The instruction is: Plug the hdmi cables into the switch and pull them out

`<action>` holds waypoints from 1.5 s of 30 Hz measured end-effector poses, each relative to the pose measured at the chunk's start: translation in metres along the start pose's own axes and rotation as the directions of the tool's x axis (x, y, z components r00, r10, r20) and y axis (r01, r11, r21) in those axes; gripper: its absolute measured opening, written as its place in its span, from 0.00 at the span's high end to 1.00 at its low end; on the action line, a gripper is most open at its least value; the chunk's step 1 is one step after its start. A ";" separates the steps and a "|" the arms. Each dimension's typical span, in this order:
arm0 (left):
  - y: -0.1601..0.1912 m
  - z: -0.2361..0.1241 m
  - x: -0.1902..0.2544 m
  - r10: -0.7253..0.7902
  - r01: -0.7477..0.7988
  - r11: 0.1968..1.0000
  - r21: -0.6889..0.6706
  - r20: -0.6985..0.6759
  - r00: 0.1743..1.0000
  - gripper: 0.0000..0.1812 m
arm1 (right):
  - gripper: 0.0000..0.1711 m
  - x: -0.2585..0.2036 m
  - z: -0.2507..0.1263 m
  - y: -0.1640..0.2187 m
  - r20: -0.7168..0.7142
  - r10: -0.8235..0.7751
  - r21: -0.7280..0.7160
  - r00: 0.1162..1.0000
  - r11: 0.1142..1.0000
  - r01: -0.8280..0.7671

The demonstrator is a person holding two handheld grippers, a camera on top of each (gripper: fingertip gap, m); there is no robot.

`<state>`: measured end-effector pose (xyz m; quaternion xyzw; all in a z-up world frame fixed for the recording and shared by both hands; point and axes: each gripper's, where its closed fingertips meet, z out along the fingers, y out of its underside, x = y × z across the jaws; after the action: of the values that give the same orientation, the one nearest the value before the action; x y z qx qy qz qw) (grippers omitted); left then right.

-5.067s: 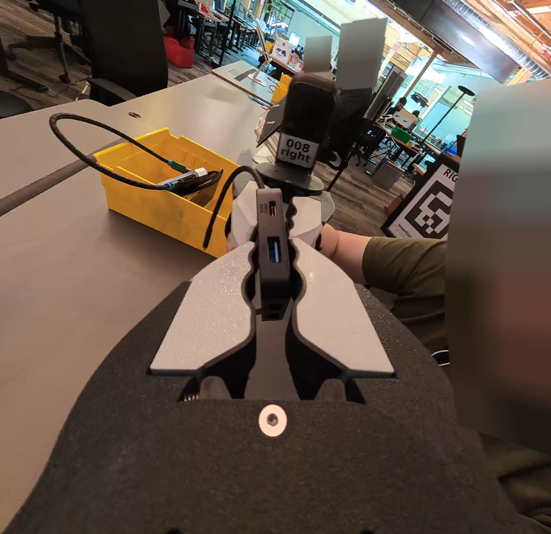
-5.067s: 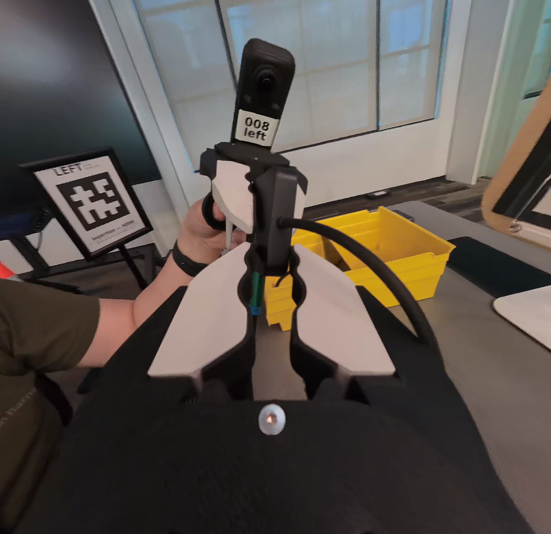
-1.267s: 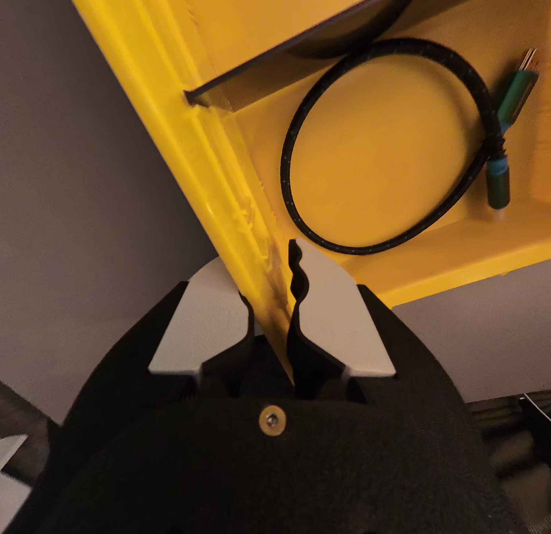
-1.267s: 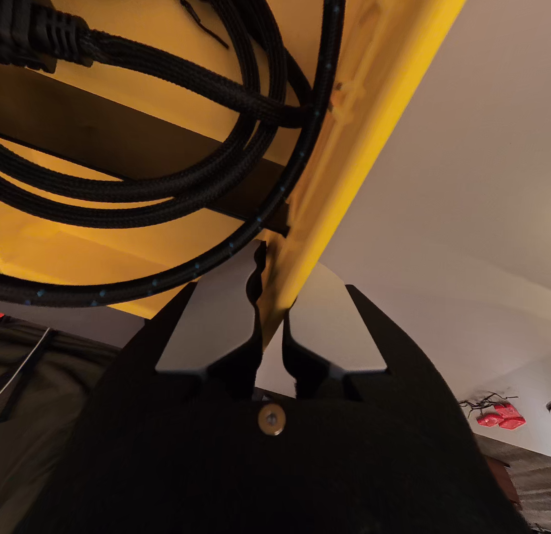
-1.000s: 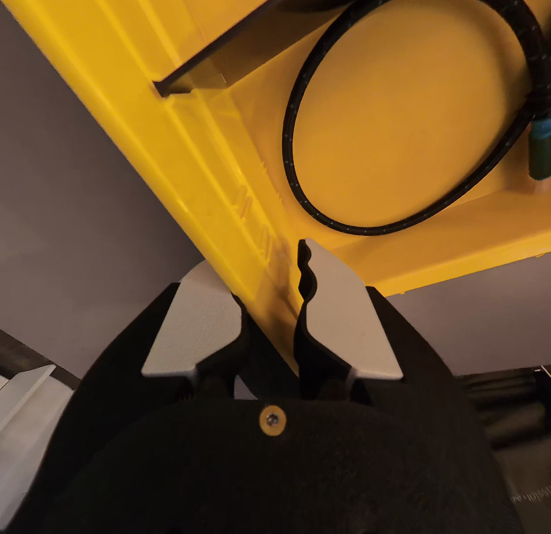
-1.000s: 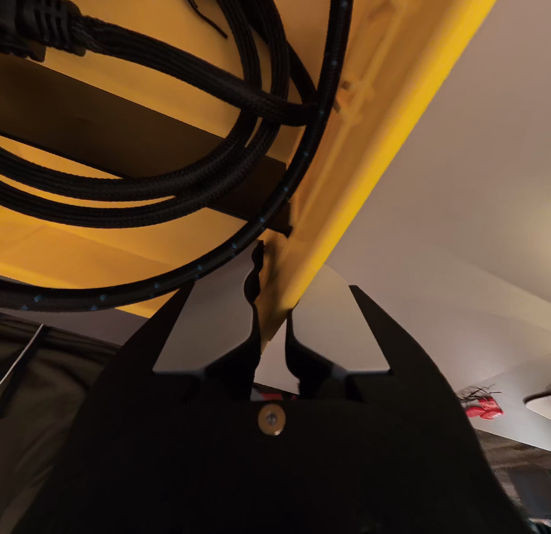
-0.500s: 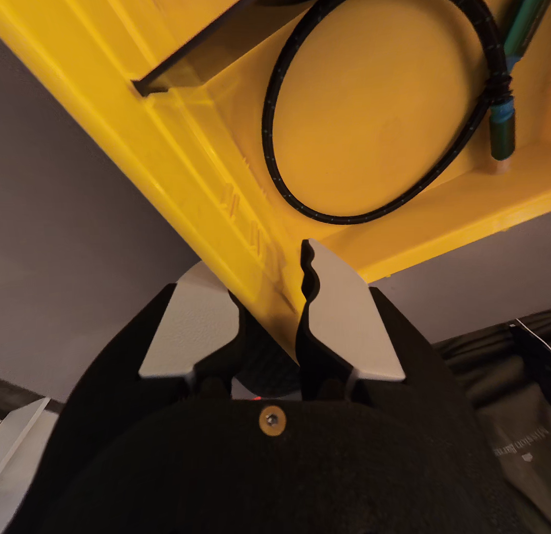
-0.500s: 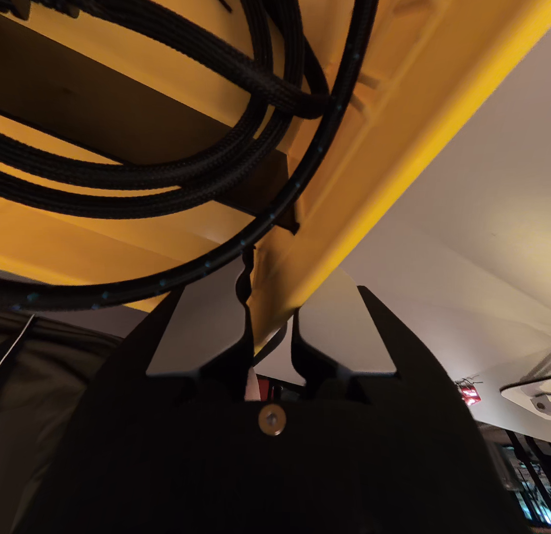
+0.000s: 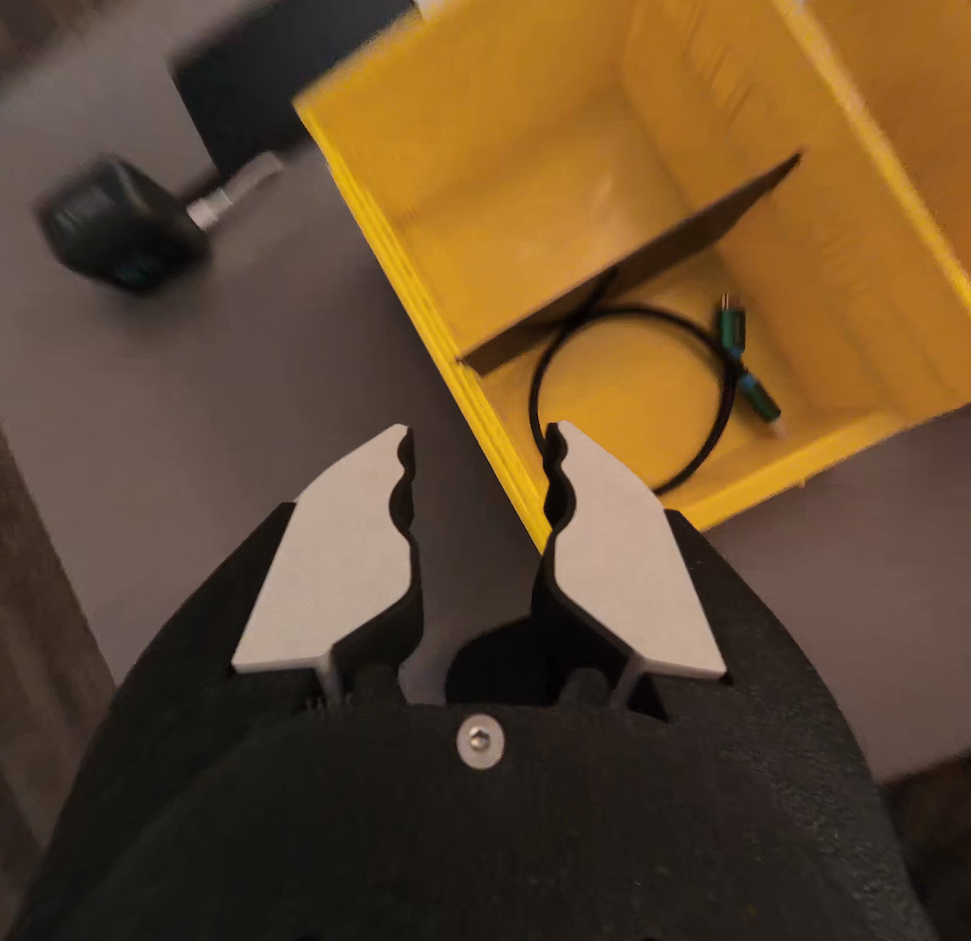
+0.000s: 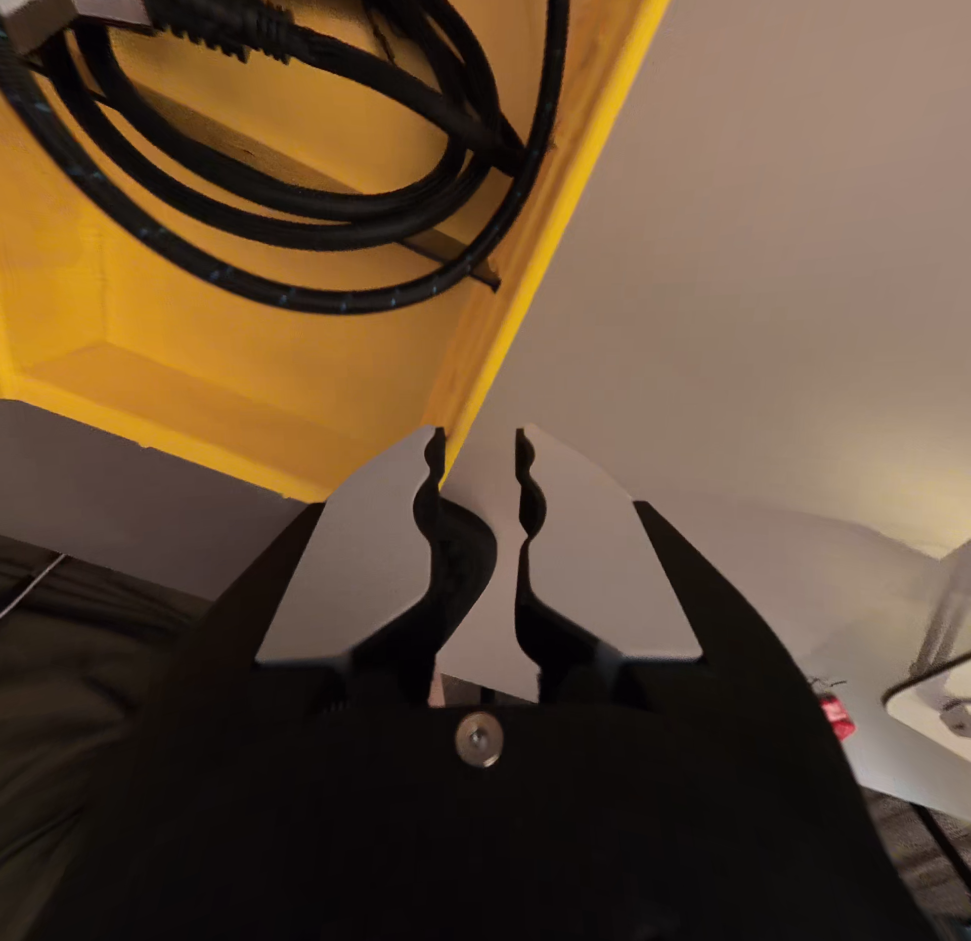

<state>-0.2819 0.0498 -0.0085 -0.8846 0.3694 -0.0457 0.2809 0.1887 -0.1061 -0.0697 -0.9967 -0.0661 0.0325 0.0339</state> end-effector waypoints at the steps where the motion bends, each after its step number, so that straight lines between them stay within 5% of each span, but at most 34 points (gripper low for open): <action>1: -0.012 -0.009 -0.005 0.002 -0.005 0.997 0.083 0.030 1.000 0.71 | 0.84 0.000 -0.008 0.002 -0.021 0.021 0.019 1.000 1.000 -0.020; 6: -0.049 -0.058 -0.038 -0.086 -0.012 0.917 0.399 0.228 0.970 0.59 | 0.84 -0.020 -0.049 0.003 -0.158 0.006 0.195 0.987 0.981 0.025; 11: -0.069 -0.088 -0.032 -0.112 -0.038 0.806 0.590 0.217 0.970 0.52 | 0.86 -0.077 -0.076 0.003 -0.265 -0.161 0.303 0.951 0.922 0.240; 18: -0.080 -0.110 -0.032 -0.178 -0.051 0.712 0.701 0.250 0.952 0.37 | 0.86 -0.136 -0.089 -0.015 -0.419 -0.366 0.329 0.831 0.792 0.514; 24: -0.085 -0.128 -0.030 -0.228 -0.052 0.636 0.770 0.251 0.941 0.37 | 0.87 -0.193 -0.114 -0.077 -0.545 -0.437 0.439 0.715 0.578 0.688; 27: -0.087 -0.130 -0.027 -0.223 -0.055 0.629 0.776 0.248 0.943 0.38 | 0.88 -0.229 -0.107 -0.096 -0.496 -0.511 0.507 0.702 0.486 0.712; 30: -0.089 -0.129 -0.022 -0.211 -0.063 0.630 0.774 0.249 0.945 0.39 | 0.87 -0.254 -0.070 -0.099 -0.226 -0.561 0.510 0.797 0.628 0.587; 34: -0.091 -0.126 -0.015 -0.186 -0.075 0.637 0.768 0.247 0.951 0.40 | 0.84 -0.273 -0.041 -0.115 0.106 -0.397 0.507 0.912 0.811 0.294; 45: -0.098 -0.124 0.013 -0.095 -0.107 0.646 0.756 0.218 0.971 0.41 | 0.76 -0.270 0.018 -0.138 0.147 -0.104 0.331 0.984 0.942 0.050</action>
<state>-0.2463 0.0392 0.1464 -0.6816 0.2821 -0.0896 0.6692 -0.0979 -0.0042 -0.0618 -0.9680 -0.1014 0.1227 0.1939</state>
